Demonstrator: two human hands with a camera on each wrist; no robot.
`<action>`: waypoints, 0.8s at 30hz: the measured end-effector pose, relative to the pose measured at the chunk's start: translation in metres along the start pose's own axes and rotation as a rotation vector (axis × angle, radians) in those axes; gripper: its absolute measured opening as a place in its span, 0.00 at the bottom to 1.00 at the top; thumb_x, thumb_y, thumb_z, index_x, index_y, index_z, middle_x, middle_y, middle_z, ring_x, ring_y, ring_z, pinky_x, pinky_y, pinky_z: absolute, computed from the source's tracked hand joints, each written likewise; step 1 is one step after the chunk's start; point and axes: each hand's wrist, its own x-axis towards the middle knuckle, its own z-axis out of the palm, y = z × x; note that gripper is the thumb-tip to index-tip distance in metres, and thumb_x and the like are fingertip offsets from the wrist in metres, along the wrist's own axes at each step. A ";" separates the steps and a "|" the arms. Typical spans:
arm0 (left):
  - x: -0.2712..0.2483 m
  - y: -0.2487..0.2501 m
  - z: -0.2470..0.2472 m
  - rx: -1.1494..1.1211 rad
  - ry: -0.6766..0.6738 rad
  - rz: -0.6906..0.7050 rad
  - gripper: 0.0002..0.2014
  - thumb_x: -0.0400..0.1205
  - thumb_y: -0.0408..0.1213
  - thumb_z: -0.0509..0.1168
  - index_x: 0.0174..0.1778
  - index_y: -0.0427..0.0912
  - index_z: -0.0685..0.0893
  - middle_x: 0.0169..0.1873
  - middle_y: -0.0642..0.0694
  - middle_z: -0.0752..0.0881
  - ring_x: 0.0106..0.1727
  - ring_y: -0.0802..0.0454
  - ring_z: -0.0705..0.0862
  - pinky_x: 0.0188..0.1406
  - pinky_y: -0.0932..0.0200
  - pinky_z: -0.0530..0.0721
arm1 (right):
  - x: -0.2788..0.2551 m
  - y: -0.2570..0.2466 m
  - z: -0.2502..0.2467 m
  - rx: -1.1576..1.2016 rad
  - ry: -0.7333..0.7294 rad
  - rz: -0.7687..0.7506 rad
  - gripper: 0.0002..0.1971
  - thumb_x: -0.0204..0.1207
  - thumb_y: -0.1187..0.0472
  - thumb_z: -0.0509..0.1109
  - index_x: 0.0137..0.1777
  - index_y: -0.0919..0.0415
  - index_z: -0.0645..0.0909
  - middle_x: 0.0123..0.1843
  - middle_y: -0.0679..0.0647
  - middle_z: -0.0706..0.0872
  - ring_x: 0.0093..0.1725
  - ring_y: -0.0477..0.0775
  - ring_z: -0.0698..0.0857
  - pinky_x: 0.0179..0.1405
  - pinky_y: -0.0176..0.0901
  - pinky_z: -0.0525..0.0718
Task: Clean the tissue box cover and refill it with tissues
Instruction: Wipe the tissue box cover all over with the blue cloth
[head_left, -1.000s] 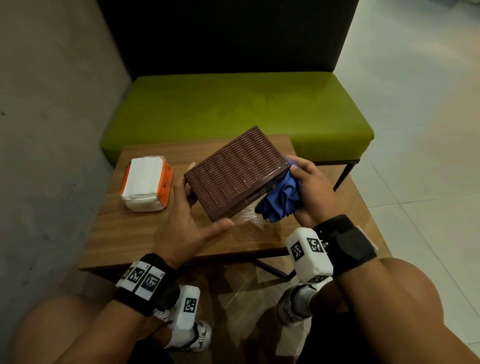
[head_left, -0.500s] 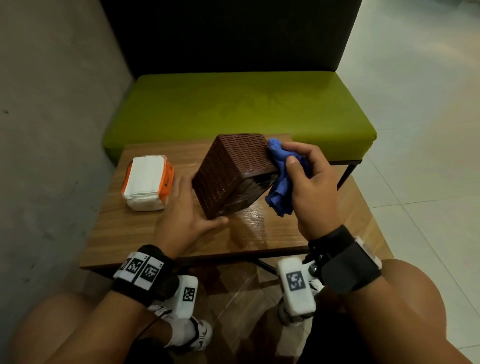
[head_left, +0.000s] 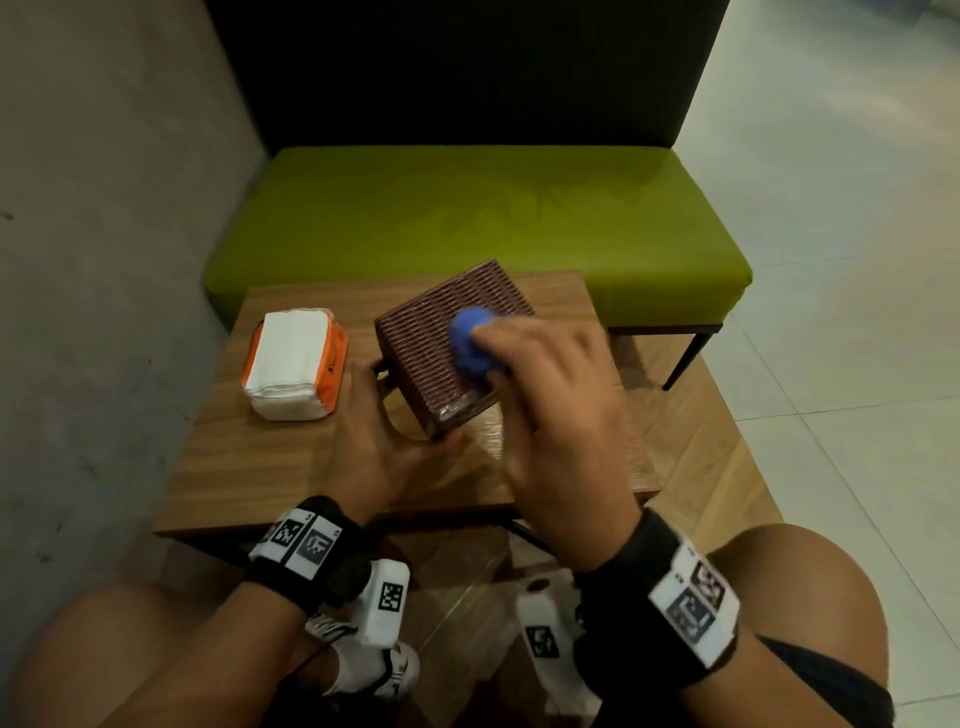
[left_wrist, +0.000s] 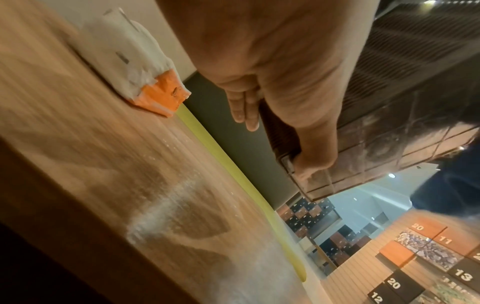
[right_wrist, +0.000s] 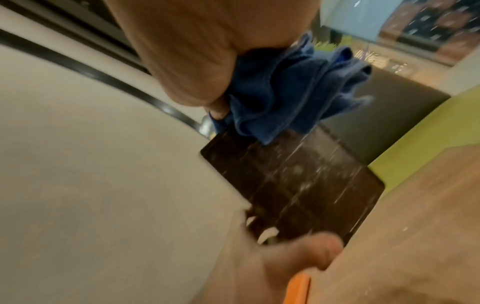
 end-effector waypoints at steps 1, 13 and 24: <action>0.001 0.001 0.001 0.037 0.004 -0.006 0.58 0.60 0.59 0.89 0.84 0.42 0.71 0.78 0.38 0.81 0.78 0.43 0.84 0.75 0.40 0.86 | -0.005 -0.009 0.003 -0.003 -0.041 -0.073 0.13 0.88 0.71 0.68 0.68 0.67 0.89 0.67 0.59 0.90 0.59 0.60 0.82 0.61 0.50 0.79; 0.003 0.006 -0.003 0.080 -0.090 0.211 0.49 0.66 0.64 0.86 0.78 0.48 0.74 0.73 0.47 0.83 0.77 0.50 0.84 0.76 0.42 0.85 | 0.018 -0.004 0.001 -0.049 -0.047 -0.065 0.12 0.83 0.72 0.72 0.63 0.66 0.91 0.63 0.60 0.90 0.58 0.62 0.81 0.57 0.54 0.79; 0.007 0.012 0.002 -0.024 -0.028 0.113 0.53 0.60 0.43 0.95 0.79 0.53 0.73 0.74 0.47 0.83 0.74 0.53 0.85 0.76 0.45 0.86 | 0.048 0.022 -0.009 0.049 -0.138 0.016 0.12 0.85 0.69 0.71 0.63 0.58 0.91 0.62 0.50 0.90 0.60 0.57 0.81 0.61 0.49 0.78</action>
